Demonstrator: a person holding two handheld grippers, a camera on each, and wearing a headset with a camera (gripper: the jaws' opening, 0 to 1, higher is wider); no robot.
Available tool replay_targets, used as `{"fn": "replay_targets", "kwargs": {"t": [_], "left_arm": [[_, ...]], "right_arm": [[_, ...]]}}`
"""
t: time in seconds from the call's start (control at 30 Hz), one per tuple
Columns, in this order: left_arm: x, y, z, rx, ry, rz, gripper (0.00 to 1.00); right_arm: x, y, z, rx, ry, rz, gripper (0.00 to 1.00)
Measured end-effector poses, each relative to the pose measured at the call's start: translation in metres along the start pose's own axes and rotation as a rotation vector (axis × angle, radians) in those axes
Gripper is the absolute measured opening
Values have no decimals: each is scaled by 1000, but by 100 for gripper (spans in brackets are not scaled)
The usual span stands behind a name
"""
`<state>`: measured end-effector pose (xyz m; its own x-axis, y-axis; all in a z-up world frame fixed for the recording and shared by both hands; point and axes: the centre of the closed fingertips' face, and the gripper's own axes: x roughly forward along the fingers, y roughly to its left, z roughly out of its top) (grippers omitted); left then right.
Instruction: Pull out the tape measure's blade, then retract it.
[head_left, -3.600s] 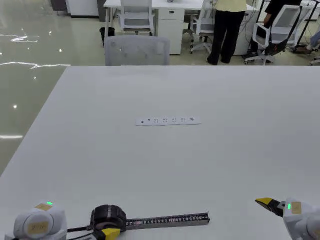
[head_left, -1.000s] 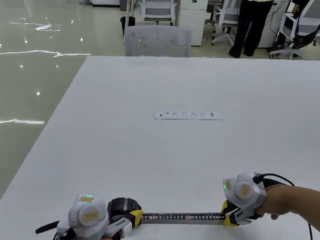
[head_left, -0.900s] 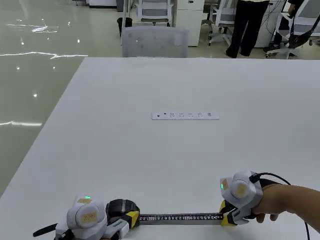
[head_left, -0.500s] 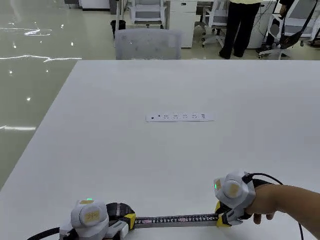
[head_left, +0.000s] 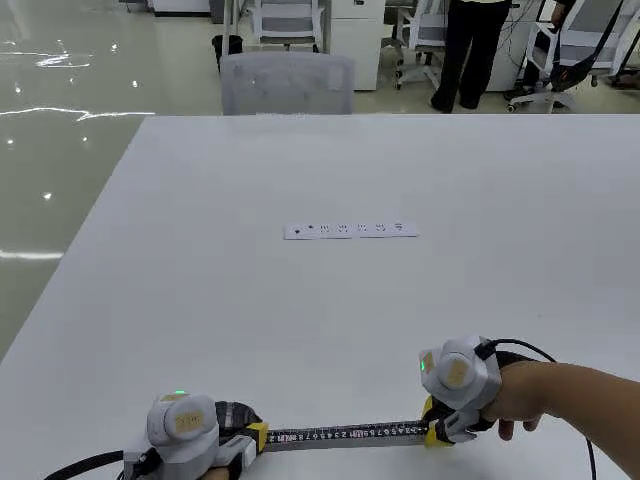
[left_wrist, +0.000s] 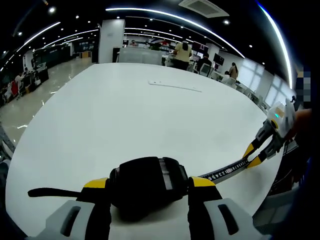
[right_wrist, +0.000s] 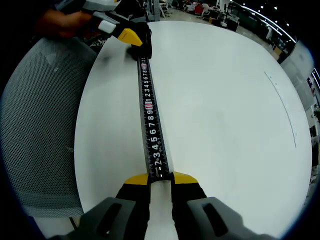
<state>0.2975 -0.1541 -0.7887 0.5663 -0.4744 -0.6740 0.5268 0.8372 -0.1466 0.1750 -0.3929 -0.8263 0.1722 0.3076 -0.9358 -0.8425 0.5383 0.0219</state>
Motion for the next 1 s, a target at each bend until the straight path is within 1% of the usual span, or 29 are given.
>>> {"fn": "replay_targets", "kwargs": {"t": [0.07,0.2,0.3,0.53,0.6,0.67,0.73,0.8,0.9,1.0], "left_arm": [[0,0,0,4,-5,0,58],[1,1,1,9,4,-5,57],[0,1,1,13,1,-9,56],[-1,1,1,9,3,-17,56],[-1,1,1,3,2,-18,56],[-2,1,0,-1,1,-23,56],[-2,1,0,-3,4,-28,56],[-2,2,1,-4,6,-32,56],[-2,1,0,-3,8,-38,56],[-2,1,0,1,10,-44,56]], "right_arm": [[0,-1,0,3,-3,-1,14],[-1,-1,0,9,-10,-3,14],[-1,-1,1,7,-14,-6,14],[-2,-1,2,22,-22,-8,14],[-2,-1,3,86,-34,-3,14],[-3,-1,2,50,-51,-6,14],[-2,-1,1,66,-60,-5,14],[-2,0,2,52,-64,-8,14],[-3,1,3,62,-75,-4,14],[-2,0,3,56,-77,-4,14]]}}
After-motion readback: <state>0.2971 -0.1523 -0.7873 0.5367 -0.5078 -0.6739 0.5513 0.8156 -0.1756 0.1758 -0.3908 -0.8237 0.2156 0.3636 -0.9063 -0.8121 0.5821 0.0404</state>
